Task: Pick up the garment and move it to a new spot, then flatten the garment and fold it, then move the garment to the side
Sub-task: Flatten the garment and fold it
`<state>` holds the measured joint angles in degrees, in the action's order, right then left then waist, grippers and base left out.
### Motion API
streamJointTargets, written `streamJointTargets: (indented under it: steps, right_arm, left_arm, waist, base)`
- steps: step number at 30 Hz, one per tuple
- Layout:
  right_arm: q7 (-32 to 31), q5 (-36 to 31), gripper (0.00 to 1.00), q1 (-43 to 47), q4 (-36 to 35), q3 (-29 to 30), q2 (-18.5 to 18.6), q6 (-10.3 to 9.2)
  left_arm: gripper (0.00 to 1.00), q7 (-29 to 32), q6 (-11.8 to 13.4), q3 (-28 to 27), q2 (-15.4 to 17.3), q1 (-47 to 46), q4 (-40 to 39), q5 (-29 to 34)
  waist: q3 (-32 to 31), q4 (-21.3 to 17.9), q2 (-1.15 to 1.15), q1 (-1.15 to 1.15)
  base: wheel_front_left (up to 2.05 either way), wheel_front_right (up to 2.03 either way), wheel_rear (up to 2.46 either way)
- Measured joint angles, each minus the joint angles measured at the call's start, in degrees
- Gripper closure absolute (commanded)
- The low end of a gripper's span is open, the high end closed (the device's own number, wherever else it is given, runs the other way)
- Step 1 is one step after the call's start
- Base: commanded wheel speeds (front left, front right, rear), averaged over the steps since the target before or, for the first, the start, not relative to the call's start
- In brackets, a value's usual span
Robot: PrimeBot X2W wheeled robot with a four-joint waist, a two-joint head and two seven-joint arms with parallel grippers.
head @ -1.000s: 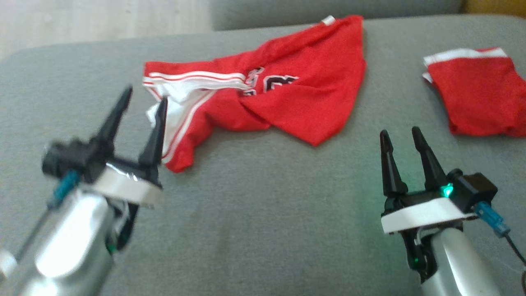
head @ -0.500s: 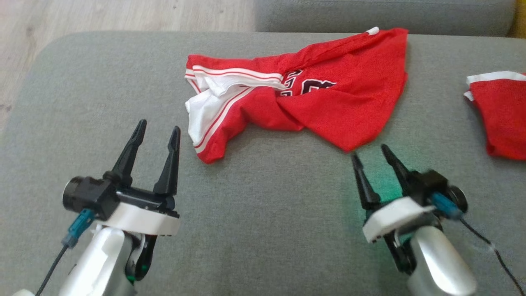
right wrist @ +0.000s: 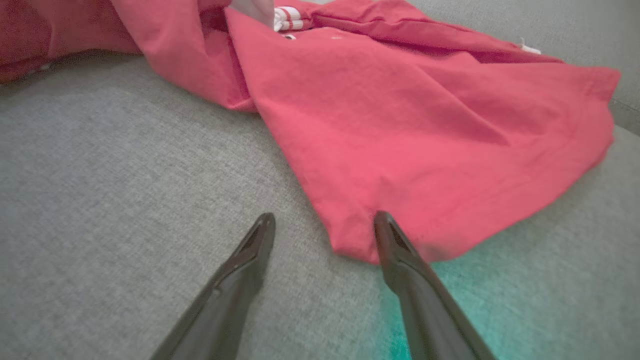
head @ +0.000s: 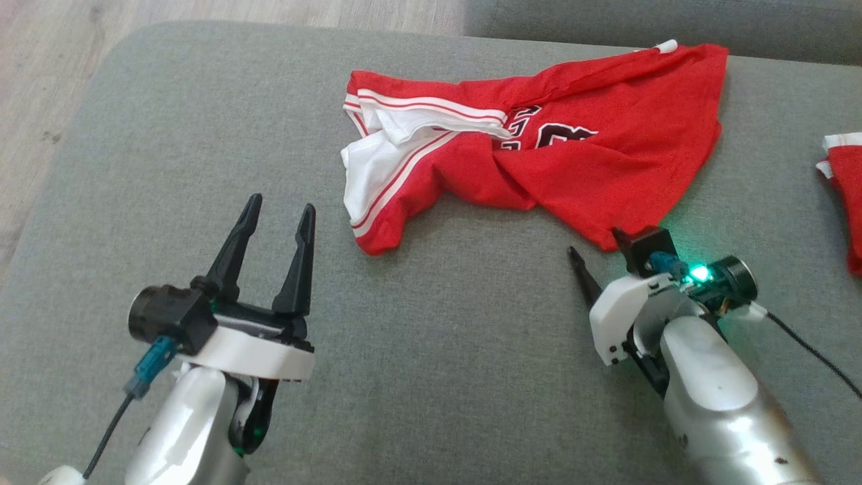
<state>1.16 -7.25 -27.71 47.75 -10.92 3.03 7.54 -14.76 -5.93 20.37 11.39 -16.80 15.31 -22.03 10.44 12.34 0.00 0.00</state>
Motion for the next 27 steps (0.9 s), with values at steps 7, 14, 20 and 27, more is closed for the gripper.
streamJointTargets:
  steps: [7, 14, 20, 27]
  right_arm:
    - [0.4, -4.1, 1.00, -2.2, 2.5, 2.3, 0.0, 0.00]
    - [2.6, -10.3, 1.00, 2.6, -0.1, 9.4, 0.0, 0.00]
    - [2.0, -14.3, 1.00, 8.1, -4.9, 14.6, 1.0, 0.00]
    - [0.8, -12.1, 0.00, 11.5, -9.4, 17.1, 0.8, 0.00]
  left_arm:
    - [0.00, 0.0, -0.7, -2.6, -1.0, 0.2, 0.4, 1.4]
    - [0.00, 0.0, -1.2, -4.4, -1.4, 1.3, 0.4, 2.8]
    - [0.00, 0.0, -1.2, -5.5, -2.1, 2.8, 0.3, 3.5]
    - [0.00, 0.0, -1.2, -5.7, -2.8, 3.4, 0.3, 4.4]
  waist:
    - [-0.4, -1.2, 0.00, 0.00]
    - [-2.4, -5.5, 0.00, 0.00]
    - [-4.9, -8.7, 0.00, -0.01]
    - [-6.9, -11.0, 0.00, -0.01]
  base:
    - [0.00, 0.00, 0.00]
    - [0.00, 0.00, 0.00]
    - [0.00, 0.00, 0.00]
    - [0.00, 0.00, 0.00]
